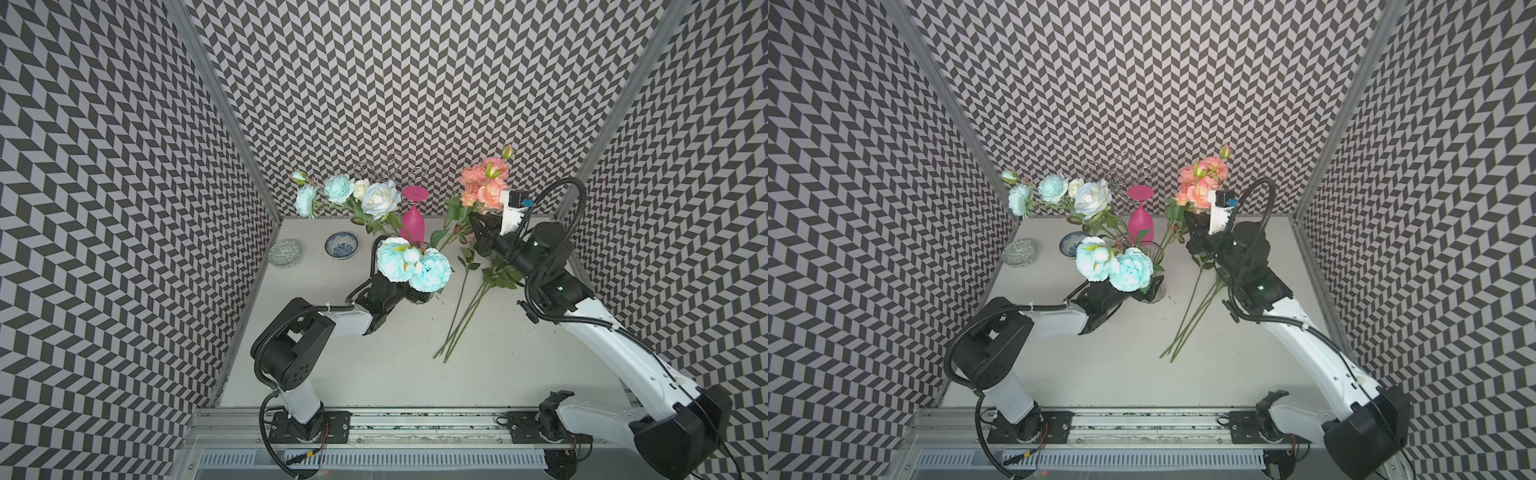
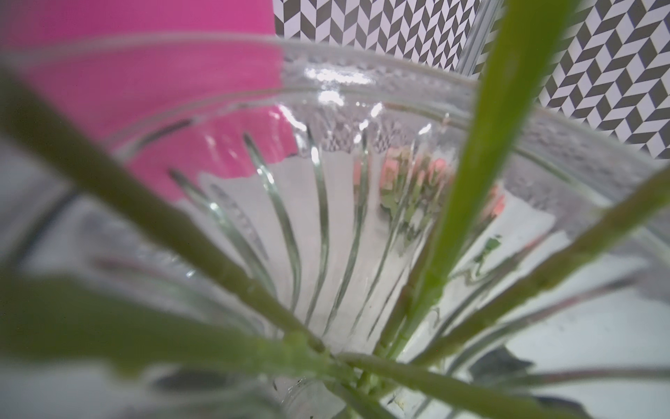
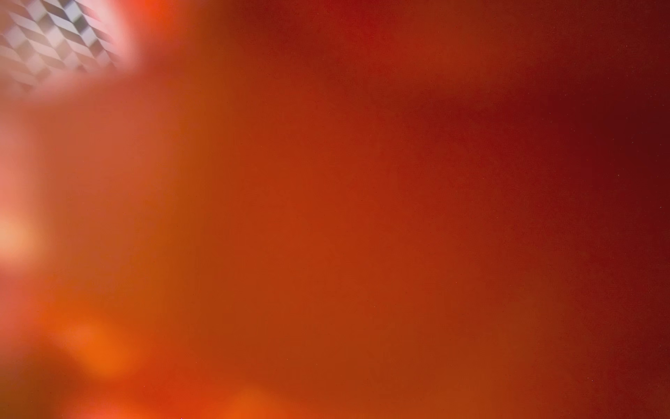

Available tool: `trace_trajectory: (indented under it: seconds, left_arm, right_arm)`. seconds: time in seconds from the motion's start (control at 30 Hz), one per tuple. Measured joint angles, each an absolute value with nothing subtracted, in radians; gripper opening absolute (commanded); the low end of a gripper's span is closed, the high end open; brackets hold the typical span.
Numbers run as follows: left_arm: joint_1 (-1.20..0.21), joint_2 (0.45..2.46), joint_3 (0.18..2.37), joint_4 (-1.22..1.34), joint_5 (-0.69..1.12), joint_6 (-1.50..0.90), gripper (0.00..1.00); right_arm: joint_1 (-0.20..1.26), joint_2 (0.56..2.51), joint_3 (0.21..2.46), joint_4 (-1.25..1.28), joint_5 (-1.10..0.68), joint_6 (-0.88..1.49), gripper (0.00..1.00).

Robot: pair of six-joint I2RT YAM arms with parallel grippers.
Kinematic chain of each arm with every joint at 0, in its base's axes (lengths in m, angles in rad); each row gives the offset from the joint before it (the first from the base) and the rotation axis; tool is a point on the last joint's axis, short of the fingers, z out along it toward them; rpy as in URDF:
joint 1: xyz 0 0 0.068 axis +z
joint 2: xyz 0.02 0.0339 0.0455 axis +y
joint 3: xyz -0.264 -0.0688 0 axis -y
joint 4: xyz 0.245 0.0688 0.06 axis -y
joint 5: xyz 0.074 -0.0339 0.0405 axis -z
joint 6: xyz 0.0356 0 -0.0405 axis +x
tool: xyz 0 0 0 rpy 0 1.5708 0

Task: Pick out pink flowers from the vase
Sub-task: Pick up the flower from the vase, then place the flower at the center of the board.

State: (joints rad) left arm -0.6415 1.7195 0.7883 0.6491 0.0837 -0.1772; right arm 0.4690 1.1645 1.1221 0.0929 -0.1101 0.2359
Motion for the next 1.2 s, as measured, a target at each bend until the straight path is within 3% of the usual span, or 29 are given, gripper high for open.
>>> trace_trajectory:
  seconds: [0.13, 0.53, 0.77, 0.97, 1.2]
  left_arm:
    - [-0.642, 1.72, 0.788, 0.649, 0.084, -0.177, 1.0]
    - [-0.642, 1.72, 0.788, 0.649, 0.084, -0.177, 1.0]
    - [-0.642, 1.72, 0.788, 0.649, 0.084, -0.177, 1.0]
    - [-0.642, 1.72, 0.788, 0.649, 0.084, -0.177, 1.0]
    - [-0.642, 1.72, 0.788, 0.649, 0.084, -0.177, 1.0]
  right_arm:
    - [0.469, 1.126, 1.181, -0.01, -0.072, 0.201, 0.05]
    - [0.468, 1.106, 1.723, -0.425, 0.093, 0.109, 0.04]
    - [0.468, 1.154, 2.005, -0.642, 0.295, 0.078, 0.03]
    - [0.43, 1.168, 1.993, -0.805, 0.439, 0.126, 0.02]
    - [0.162, 1.2, 1.672, -0.859, 0.165, 0.251, 0.02]
